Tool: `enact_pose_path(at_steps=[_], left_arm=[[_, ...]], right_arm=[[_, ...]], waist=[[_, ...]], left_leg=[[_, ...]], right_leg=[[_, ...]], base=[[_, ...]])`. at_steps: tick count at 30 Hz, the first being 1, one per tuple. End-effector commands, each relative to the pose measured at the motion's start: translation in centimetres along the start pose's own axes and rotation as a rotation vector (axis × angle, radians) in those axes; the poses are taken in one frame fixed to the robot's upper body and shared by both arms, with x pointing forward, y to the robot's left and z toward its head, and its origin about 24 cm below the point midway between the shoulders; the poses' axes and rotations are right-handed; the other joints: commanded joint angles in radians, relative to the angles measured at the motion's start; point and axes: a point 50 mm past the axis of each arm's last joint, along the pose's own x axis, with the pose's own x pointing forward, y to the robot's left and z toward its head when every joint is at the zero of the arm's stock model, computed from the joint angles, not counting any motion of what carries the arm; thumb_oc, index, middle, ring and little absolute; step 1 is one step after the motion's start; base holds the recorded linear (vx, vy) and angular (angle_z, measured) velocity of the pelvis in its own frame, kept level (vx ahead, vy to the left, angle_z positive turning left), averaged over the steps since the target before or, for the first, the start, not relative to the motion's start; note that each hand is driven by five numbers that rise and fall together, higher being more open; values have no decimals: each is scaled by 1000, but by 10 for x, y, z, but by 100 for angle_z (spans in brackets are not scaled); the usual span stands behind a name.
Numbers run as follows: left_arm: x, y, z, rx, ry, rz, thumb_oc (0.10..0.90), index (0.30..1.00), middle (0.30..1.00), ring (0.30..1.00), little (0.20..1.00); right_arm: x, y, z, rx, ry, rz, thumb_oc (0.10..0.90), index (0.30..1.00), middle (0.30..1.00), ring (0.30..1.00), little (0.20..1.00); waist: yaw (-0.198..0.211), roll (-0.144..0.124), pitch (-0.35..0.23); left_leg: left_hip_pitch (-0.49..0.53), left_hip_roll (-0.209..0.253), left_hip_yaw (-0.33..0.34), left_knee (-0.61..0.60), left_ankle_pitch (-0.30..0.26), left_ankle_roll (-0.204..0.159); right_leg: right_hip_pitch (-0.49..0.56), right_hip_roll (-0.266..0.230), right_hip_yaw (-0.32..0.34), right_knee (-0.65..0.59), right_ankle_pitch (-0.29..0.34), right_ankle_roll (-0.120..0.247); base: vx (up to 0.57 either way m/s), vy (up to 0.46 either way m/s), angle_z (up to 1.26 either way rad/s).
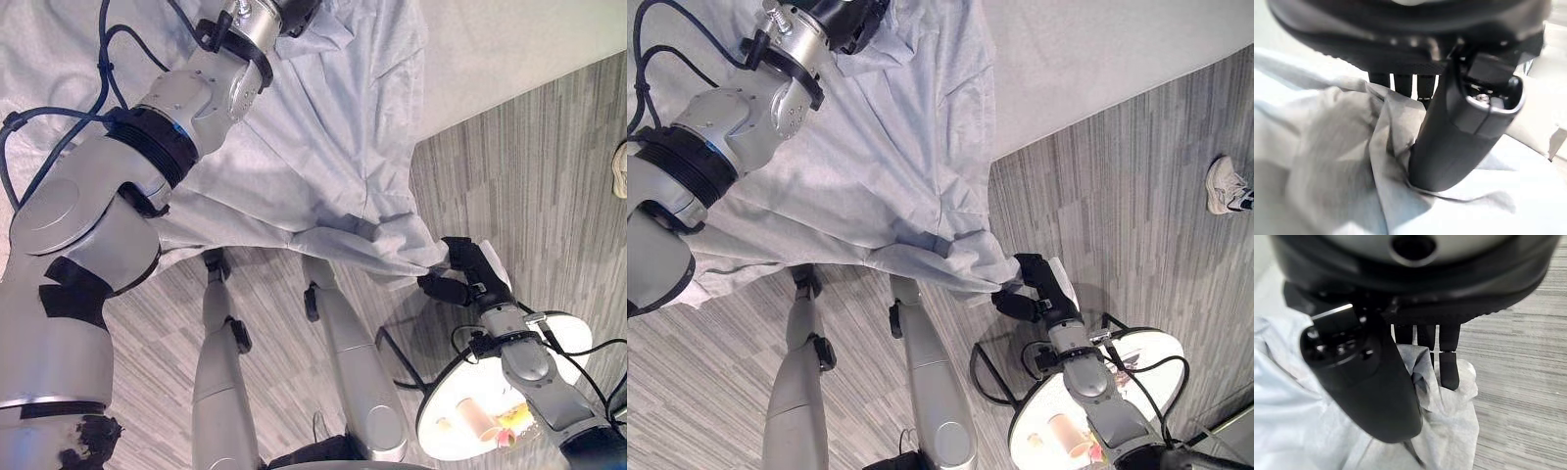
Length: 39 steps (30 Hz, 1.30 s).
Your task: Hang the clothes on the sofa on the clothes rack.
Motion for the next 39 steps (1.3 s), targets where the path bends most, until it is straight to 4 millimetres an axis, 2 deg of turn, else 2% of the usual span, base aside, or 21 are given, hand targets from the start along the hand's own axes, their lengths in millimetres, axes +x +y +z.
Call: enact_pose_path(at_steps=[1,4,8,12,13,14,17,19,20,22,23,24,25,26,27,31,32,34,37,38,39], left_arm=[[-12,21,-10,-148,47,172,400,300,300,300,300],[-28,26,-12,-189,25,209,400,300,300,300,300],[-69,36,-21,-273,3,243,400,300,300,300,300],[-125,43,-43,-322,66,242,400,300,300,300,300],[-149,54,-54,-308,98,263,400,300,300,300,300],[-152,55,-54,-308,105,263,400,300,300,300,300],[-183,62,-67,-294,178,255,400,300,300,300,300],[-199,73,-81,-239,235,277,400,300,300,300,300],[-202,77,-85,-225,256,296,400,300,300,300,300],[-205,84,-95,-190,293,336,400,300,300,300,300],[-211,98,-104,-120,320,375,400,300,300,300,300],[-213,99,-104,-116,323,373,400,300,300,300,300],[-220,109,-113,-57,352,412,400,300,300,300,300],[-221,110,-113,-56,354,412,400,300,300,300,300],[-223,115,-119,-17,375,428,400,300,300,300,300],[-223,134,-140,69,424,494,400,300,300,300,300],[-220,138,-143,82,429,504,400,300,300,300,300],[-213,140,-150,86,445,505,400,300,300,300,300],[-195,146,-158,104,435,501,400,300,300,300,300],[-185,149,-161,116,434,496,400,300,300,300,300],[-178,148,-164,106,439,488,400,300,300,300,300]], right_arm=[[-30,-45,-9,-148,52,-115,400,300,300,300,300],[-31,-58,-2,-222,31,-145,400,300,300,300,300],[-30,-98,20,-403,-36,-242,400,300,300,300,300],[-22,-139,56,-587,-134,-333,400,300,300,300,300],[-17,-156,78,-657,-190,-379,400,300,300,300,300],[-16,-156,79,-660,-194,-374,400,300,300,300,300],[-2,-164,109,-700,-303,-394,400,300,300,300,300],[4,-172,133,-720,-390,-451,400,300,300,300,300],[5,-174,135,-720,-398,-472,400,300,300,300,300],[5,-184,147,-746,-423,-538,400,300,300,300,300],[4,-189,156,-760,-446,-582,400,300,300,300,300],[5,-188,156,-758,-449,-578,400,300,300,300,300],[4,-196,165,-794,-461,-615,400,300,300,300,300],[4,-195,166,-793,-463,-613,400,300,300,300,300],[4,-199,175,-816,-485,-626,400,300,300,300,300],[10,-212,198,-818,-527,-684,400,300,300,300,300],[11,-214,201,-803,-530,-694,400,300,300,300,300],[20,-218,200,-789,-507,-704,400,300,300,300,300],[27,-227,205,-825,-474,-746,400,300,300,300,300],[30,-232,215,-815,-487,-776,400,300,300,300,300],[35,-231,218,-826,-484,-763,400,300,300,300,300]], waist=[[38,-48,-9],[65,-26,-9],[119,44,-9],[198,123,-89],[253,154,-140],[246,158,-139],[312,186,-222],[377,185,-282],[373,183,-293],[375,160,-320],[390,139,-358],[387,138,-356],[399,117,-387],[396,117,-386],[406,108,-403],[414,109,-445],[413,111,-461],[420,106,-472],[429,94,-481],[427,98,-473],[412,95,-466]], left_leg=[[133,105,-93,76,-127,-82],[204,101,-93,50,-125,-83],[387,94,-112,-16,-109,-90],[496,85,-155,-36,-102,-94],[529,81,-182,-36,-101,-97],[527,80,-183,-36,-97,-97],[554,81,-238,-36,-77,-110],[536,76,-280,-36,-40,-135],[528,71,-280,-36,-29,-133],[538,94,-165,-36,-35,-123],[579,127,-75,-31,-30,-113],[584,127,-71,-31,-31,-113],[625,164,-35,-17,-39,-111],[627,164,-36,-16,-40,-111],[645,195,-20,-5,-38,-116],[682,260,-21,9,-6,-150],[695,256,-27,-3,-45,-157],[694,215,4,-17,-108,-141],[692,145,15,-30,-182,-116],[681,90,11,-36,-188,-85],[663,46,2,-36,-176,-64]], right_leg=[[190,-79,-24,-39,-31,116],[243,-87,-33,-7,-61,116],[380,-106,-44,90,-147,108],[513,-115,-84,137,-219,99],[572,-120,-104,151,-251,90],[573,-120,-105,148,-246,90],[666,-105,-160,145,-290,67],[758,-98,-245,119,-325,46],[785,-100,-281,103,-321,43],[828,-118,-339,77,-318,44],[854,-132,-367,47,-294,55],[859,-132,-365,41,-291,56],[878,-157,-405,27,-266,67],[880,-157,-406,26,-265,68],[888,-175,-428,24,-255,77],[925,-225,-477,14,-214,120],[940,-231,-469,3,-211,141],[944,-277,-499,-30,-136,167],[926,-355,-516,-31,48,173],[901,-366,-491,1,55,173],[889,-349,-450,40,18,173]], base=[[-11,17,-6],[-4,13,-1],[19,38,14],[92,-28,37],[99,-69,41],[80,-73,39],[67,-111,63],[43,-164,82],[-41,-57,70],[-47,54,104],[-15,94,131],[6,172,125],[2,115,94],[-3,219,87],[14,183,86],[63,354,65],[43,428,38],[11,465,47],[71,533,33],[56,691,23],[103,691,52]])
